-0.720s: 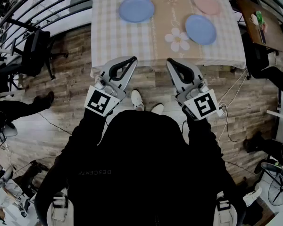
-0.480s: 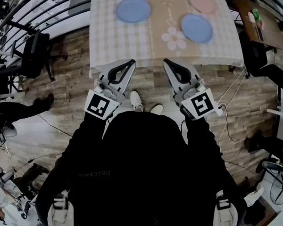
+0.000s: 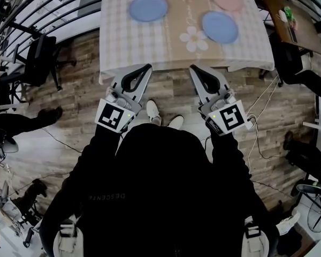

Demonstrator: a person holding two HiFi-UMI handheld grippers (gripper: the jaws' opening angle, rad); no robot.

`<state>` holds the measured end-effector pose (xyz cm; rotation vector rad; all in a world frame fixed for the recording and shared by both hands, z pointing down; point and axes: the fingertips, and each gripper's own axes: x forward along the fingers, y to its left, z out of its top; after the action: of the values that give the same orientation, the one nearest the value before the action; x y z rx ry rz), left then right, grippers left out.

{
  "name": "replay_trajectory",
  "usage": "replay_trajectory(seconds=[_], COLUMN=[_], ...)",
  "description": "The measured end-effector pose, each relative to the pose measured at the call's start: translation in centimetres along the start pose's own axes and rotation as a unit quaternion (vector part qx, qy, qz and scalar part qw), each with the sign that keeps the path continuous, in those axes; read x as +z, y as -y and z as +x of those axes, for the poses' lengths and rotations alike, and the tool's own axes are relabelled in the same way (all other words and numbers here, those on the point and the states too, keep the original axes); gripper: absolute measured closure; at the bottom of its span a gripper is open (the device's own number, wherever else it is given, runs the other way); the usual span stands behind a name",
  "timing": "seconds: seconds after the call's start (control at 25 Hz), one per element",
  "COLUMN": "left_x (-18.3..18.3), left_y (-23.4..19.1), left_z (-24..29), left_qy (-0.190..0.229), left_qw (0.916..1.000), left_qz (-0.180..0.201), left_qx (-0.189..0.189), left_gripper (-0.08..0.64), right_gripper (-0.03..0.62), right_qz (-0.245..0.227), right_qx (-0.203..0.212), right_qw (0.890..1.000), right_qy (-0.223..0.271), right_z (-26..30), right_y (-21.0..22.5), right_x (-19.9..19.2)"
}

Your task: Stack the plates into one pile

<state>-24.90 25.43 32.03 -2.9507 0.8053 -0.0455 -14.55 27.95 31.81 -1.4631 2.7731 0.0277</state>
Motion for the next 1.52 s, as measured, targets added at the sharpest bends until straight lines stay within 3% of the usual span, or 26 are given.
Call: replay_trajectory(seconds=[0.52,1.0,1.32,1.52], left_x=[0.9,0.4,-0.6,-0.9], left_y=[4.6,8.8,9.4,7.8], left_z=[1.7,4.8,7.4,10.3], left_qy=[0.008,-0.001,-0.013,0.008], left_qw=[0.9996,0.9987,0.9976,0.9970], left_qz=[0.017,0.004,0.005,0.004], left_qx=[-0.020,-0.051,-0.068,-0.077], left_gripper=[0.538,0.538,0.538,0.538], right_gripper=[0.588,0.589,0.589,0.588], right_qz=[0.010,0.011,0.013,0.006], right_qx=[-0.005,-0.045,-0.049,-0.055], right_qw=[1.000,0.999,0.999,0.998], right_qy=[0.013,0.001,-0.015,-0.029], right_z=[-4.2,-7.5,-7.9,-6.7], right_y=[0.0,2.9,4.7,7.3], right_x=[-0.4,-0.1,-1.3,-1.8])
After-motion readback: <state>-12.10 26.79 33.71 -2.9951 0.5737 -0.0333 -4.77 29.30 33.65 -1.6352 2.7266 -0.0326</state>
